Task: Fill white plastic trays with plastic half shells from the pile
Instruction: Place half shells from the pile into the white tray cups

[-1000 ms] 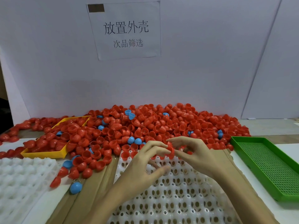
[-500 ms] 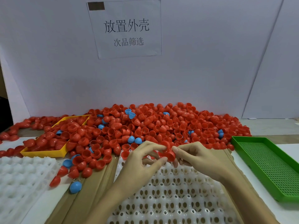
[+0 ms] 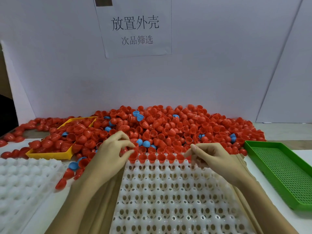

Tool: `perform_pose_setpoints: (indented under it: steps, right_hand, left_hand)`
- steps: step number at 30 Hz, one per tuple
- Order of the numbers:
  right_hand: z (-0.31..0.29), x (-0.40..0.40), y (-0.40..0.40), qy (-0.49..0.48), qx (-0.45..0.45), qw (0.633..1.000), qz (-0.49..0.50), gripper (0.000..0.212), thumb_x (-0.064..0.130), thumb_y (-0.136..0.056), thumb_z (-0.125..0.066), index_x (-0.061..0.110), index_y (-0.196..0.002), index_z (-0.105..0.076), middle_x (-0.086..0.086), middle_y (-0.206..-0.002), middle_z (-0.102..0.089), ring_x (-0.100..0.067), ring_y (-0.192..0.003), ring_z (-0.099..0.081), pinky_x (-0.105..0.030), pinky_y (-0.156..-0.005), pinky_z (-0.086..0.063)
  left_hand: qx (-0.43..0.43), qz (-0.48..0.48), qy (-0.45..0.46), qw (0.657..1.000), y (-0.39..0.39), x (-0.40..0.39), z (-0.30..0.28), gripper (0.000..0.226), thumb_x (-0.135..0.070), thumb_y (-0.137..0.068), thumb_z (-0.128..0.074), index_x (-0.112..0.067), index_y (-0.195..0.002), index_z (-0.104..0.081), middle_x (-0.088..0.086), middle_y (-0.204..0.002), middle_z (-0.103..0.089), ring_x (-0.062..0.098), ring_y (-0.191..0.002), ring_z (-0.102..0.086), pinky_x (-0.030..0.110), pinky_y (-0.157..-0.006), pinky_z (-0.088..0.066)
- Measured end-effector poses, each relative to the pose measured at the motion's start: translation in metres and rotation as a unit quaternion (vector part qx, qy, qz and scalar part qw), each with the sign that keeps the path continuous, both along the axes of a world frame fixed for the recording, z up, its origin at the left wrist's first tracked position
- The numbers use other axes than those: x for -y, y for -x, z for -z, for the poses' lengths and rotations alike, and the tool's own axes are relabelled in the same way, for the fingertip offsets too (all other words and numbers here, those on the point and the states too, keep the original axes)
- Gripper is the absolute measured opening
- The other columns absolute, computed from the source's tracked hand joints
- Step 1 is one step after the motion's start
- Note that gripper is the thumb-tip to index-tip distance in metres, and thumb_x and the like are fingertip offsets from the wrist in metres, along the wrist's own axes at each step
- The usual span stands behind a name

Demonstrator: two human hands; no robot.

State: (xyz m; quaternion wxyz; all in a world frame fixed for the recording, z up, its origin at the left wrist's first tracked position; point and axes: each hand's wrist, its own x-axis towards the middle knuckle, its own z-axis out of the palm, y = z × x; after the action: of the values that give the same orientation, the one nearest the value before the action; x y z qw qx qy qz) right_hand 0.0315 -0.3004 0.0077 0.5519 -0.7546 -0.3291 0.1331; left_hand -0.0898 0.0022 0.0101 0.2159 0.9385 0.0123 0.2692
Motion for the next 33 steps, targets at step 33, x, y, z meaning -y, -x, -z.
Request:
perform_pose_setpoints:
  steps: [33]
  right_hand:
    - [0.006,0.011,-0.011,-0.046,-0.037,0.996,0.061,0.04,0.042,-0.104,-0.054,0.019,-0.09,-0.083,-0.007,-0.072,-0.07,-0.011,-0.062,-0.058,-0.016,-0.059,-0.048]
  left_hand:
    - [-0.012,-0.011,-0.016,1.0,-0.056,0.004,0.011,0.026,-0.019,-0.104,-0.056,-0.019,-0.128,-0.066,-0.011,-0.127,-0.057,0.005,-0.113,-0.058,0.023,-0.095,-0.051]
